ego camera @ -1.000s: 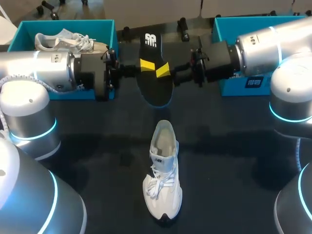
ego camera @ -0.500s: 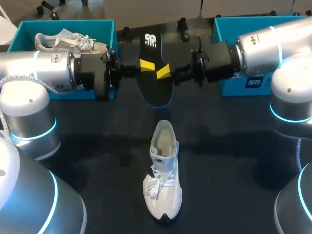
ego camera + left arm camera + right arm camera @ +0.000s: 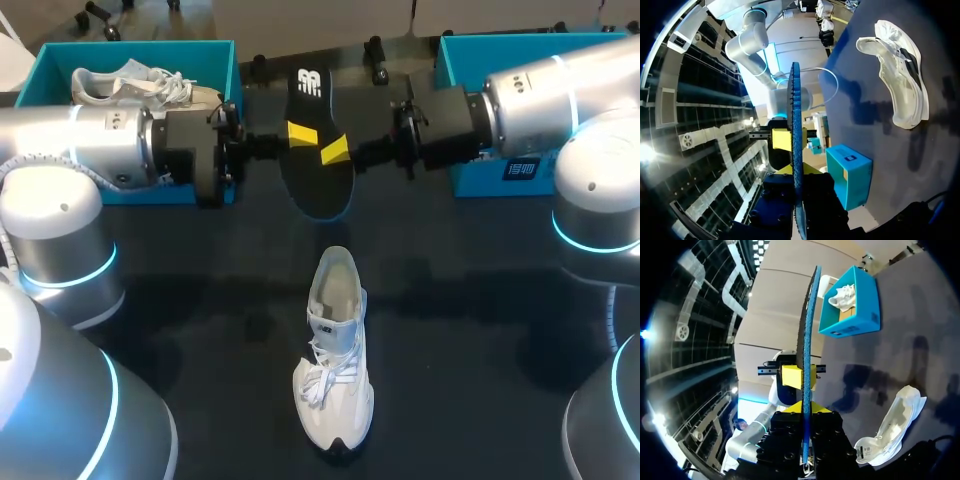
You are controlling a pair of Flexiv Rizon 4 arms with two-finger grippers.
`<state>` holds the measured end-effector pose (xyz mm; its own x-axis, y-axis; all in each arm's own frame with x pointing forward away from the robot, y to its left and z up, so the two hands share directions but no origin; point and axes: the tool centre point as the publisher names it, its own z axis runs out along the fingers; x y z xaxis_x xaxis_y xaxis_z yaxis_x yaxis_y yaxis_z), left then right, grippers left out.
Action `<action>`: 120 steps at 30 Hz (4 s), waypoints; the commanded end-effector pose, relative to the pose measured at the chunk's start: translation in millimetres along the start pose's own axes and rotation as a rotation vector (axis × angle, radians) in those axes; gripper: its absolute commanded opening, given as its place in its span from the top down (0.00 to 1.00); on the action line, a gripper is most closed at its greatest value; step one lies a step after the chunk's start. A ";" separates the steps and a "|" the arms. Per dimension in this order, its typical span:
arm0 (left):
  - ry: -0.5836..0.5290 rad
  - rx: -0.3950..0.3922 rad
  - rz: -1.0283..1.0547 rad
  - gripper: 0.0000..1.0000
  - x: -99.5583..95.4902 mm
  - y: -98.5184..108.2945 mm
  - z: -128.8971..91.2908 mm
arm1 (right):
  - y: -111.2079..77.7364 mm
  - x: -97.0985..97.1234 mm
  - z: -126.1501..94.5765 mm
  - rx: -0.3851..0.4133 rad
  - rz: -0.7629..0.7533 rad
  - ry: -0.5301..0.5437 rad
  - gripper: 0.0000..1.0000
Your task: Take the shoe out of the shoebox, open the shoe tongue, remove and reinsert the insole, then place the shoe into the shoebox
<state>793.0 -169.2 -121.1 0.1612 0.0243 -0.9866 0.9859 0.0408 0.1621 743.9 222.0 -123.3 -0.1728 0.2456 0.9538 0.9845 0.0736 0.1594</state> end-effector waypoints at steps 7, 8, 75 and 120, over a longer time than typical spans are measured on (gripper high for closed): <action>-0.004 0.014 -0.037 0.00 -7.0 -3.6 -5.2 | 0.1 0.4 1.9 -0.021 -0.013 -0.014 1.00; 0.000 0.025 -0.051 0.00 -10.4 -5.4 -9.1 | -0.4 0.3 0.4 -0.025 -0.016 -0.016 1.00; 1.016 -0.131 -0.724 0.00 69.8 -87.4 -73.7 | -17.0 -48.9 -37.6 -0.133 -0.416 -0.125 1.00; 1.158 -0.628 -1.403 0.00 155.2 -105.3 -69.5 | -12.0 -92.1 -5.9 -0.381 -0.743 -0.099 1.00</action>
<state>701.3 -97.7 -281.8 -0.9816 0.1890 0.0265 0.1660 0.9139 -0.3705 751.0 192.7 -204.6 -0.7722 0.3391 0.5373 0.5582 -0.0417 0.8286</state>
